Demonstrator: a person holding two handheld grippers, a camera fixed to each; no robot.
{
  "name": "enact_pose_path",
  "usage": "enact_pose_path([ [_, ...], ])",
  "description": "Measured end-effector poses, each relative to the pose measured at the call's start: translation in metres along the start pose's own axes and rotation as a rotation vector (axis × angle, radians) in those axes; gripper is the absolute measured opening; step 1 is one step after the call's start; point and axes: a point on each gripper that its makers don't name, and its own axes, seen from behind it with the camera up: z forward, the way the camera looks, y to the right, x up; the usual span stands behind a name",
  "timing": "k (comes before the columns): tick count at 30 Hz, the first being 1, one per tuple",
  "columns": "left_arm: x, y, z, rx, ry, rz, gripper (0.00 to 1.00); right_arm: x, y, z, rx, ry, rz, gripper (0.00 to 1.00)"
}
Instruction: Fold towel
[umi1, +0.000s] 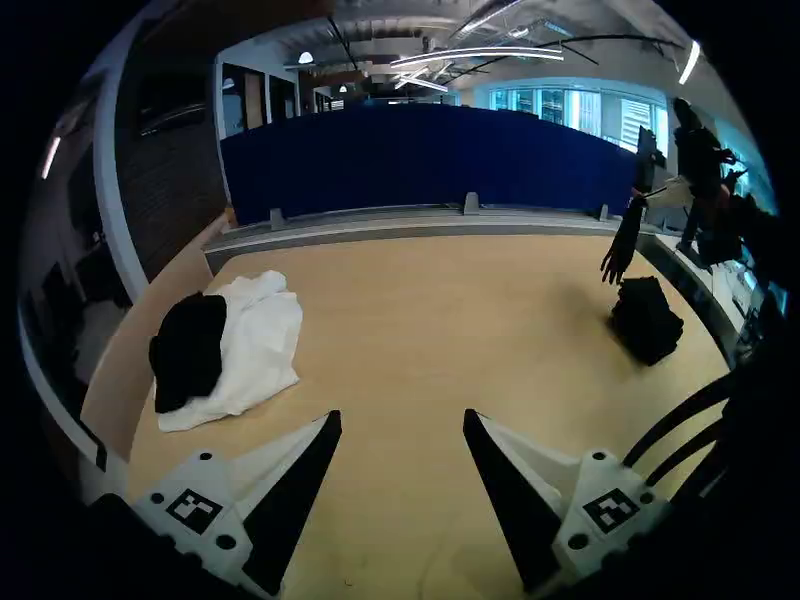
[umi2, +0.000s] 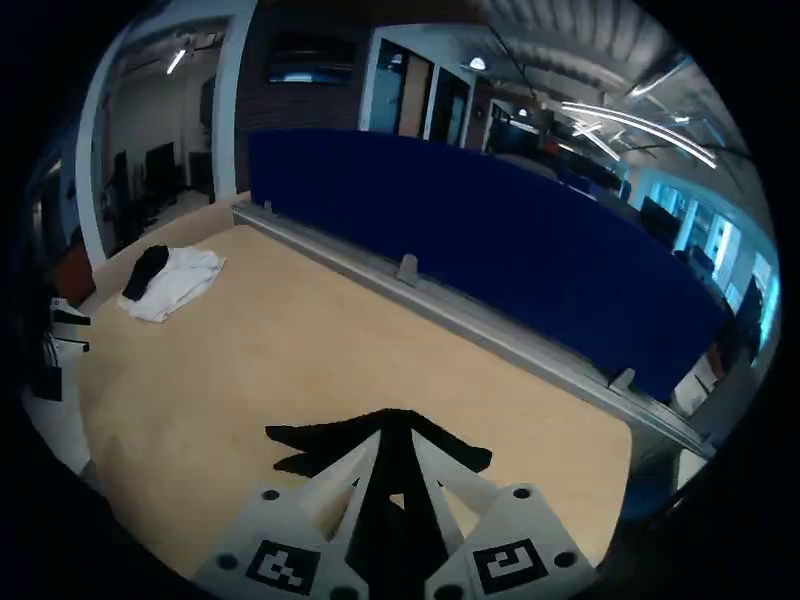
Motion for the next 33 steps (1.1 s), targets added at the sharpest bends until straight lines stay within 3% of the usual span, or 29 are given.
enact_pose_path([
  [9, 0.002, 0.011, 0.001, -0.023, -0.002, 0.025, 0.9, -0.029, 0.008, -0.027, -0.022, -0.011, 0.03, 0.07],
  [15, 0.003, 0.02, 0.001, -0.04, -0.004, 0.043, 0.9, -0.065, 0.013, -0.045, -0.035, -0.033, 0.077, 0.06],
  [24, 0.004, 0.028, 0.0, -0.056, -0.008, 0.062, 0.9, -0.147, 0.007, -0.064, -0.046, -0.108, 0.169, 0.07],
  [33, 0.005, 0.035, -0.001, -0.065, -0.01, 0.076, 0.9, -0.223, -0.008, -0.064, -0.061, -0.197, 0.255, 0.07],
])
